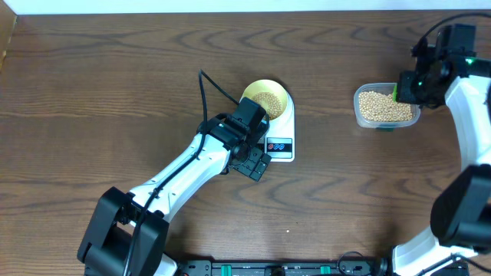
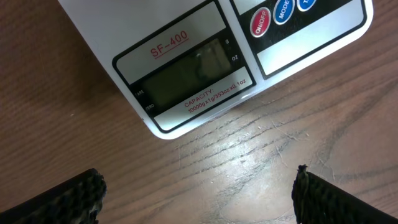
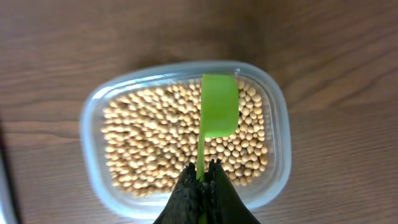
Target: Scoop item into bowl and weigh 50g on scale
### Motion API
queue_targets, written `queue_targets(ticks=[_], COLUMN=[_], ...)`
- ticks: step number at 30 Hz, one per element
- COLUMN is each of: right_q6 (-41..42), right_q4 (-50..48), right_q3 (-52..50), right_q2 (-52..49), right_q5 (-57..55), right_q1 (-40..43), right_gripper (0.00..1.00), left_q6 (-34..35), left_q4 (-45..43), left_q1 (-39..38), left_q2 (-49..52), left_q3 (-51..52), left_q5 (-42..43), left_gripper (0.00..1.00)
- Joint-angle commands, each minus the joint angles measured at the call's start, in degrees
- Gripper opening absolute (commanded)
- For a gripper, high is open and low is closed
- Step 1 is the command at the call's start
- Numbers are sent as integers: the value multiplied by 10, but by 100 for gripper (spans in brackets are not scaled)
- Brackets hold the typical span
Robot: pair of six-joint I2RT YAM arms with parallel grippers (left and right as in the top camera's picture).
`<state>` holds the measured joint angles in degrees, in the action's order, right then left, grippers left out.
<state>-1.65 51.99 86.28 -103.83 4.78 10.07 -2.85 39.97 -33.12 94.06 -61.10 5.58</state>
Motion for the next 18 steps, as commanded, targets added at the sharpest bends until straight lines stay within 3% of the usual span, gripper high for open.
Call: queue_targets(ticks=[1,18], right_q6=[15,18], right_q4=[-3,9], right_q3=[1,2], right_q2=[-23,-41], right_q5=[-14,157], right_q1=[1,18], right_gripper=[1,1], left_q6=[-4,-4], left_q4=[-2,-11], left_q1=[-1,-1], left_q2=[-4,-4], left_q3=[-1,-1], left_q5=[-12,-12], left_gripper=[98,98])
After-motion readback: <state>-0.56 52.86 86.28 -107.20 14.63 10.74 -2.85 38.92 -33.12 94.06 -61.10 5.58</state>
